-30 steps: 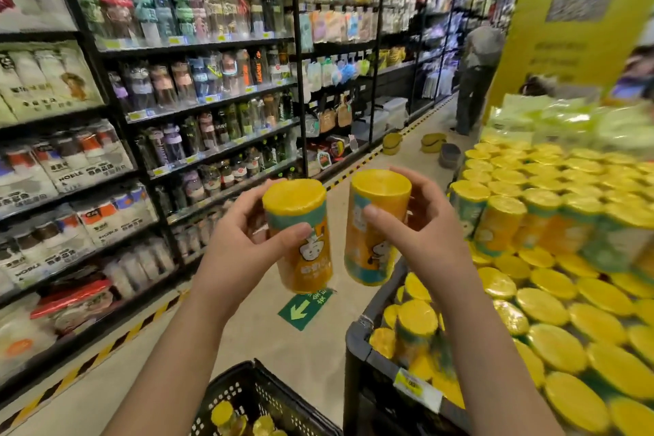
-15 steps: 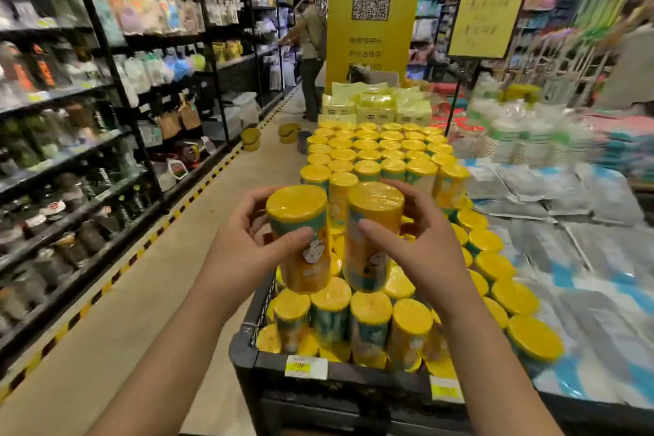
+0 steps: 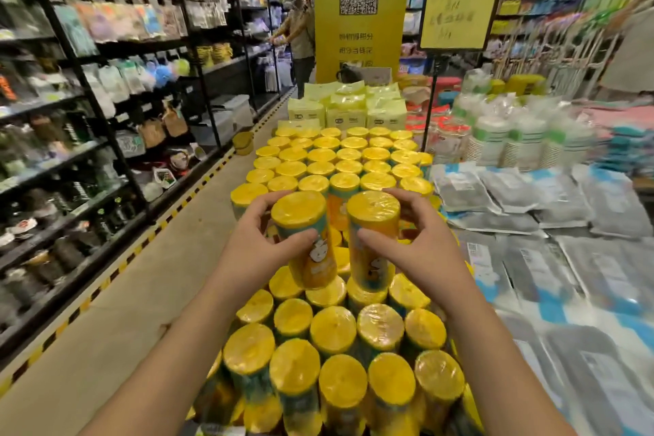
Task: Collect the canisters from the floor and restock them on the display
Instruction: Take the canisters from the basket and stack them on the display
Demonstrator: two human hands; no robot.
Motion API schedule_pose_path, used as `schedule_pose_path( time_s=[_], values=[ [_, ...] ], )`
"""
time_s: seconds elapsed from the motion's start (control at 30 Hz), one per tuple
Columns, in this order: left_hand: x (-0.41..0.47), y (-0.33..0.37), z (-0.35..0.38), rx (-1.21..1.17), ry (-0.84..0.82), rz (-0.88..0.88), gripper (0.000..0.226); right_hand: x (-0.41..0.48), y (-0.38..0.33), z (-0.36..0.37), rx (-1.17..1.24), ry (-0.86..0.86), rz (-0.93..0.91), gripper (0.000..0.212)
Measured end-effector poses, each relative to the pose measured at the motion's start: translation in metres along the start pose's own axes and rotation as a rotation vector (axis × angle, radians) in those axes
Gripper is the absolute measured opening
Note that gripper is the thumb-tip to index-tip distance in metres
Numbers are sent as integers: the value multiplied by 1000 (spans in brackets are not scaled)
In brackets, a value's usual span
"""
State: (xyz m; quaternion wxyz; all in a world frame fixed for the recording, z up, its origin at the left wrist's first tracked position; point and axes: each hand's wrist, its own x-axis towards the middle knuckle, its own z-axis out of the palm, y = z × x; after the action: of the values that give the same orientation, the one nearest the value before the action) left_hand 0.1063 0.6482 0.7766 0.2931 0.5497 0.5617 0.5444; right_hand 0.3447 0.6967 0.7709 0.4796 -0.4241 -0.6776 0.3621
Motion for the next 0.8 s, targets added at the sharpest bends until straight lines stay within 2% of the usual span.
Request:
schedule_pose_path(
  time_s=[0.27,0.5,0.67,0.8],
  values=[
    [47,-24,14,83,-7,-45,69,48,34,6,-40,-15,42,71],
    [90,-44,9,251,-83,-45,87,72,45,20,-69,36,83,74],
    [121,-57,20,448,-74,55,80,80,53,24,-82,59,102,75],
    [137,-76,24,545,-80,50,82,83,61,27,-99,56,114,73]
  ],
)
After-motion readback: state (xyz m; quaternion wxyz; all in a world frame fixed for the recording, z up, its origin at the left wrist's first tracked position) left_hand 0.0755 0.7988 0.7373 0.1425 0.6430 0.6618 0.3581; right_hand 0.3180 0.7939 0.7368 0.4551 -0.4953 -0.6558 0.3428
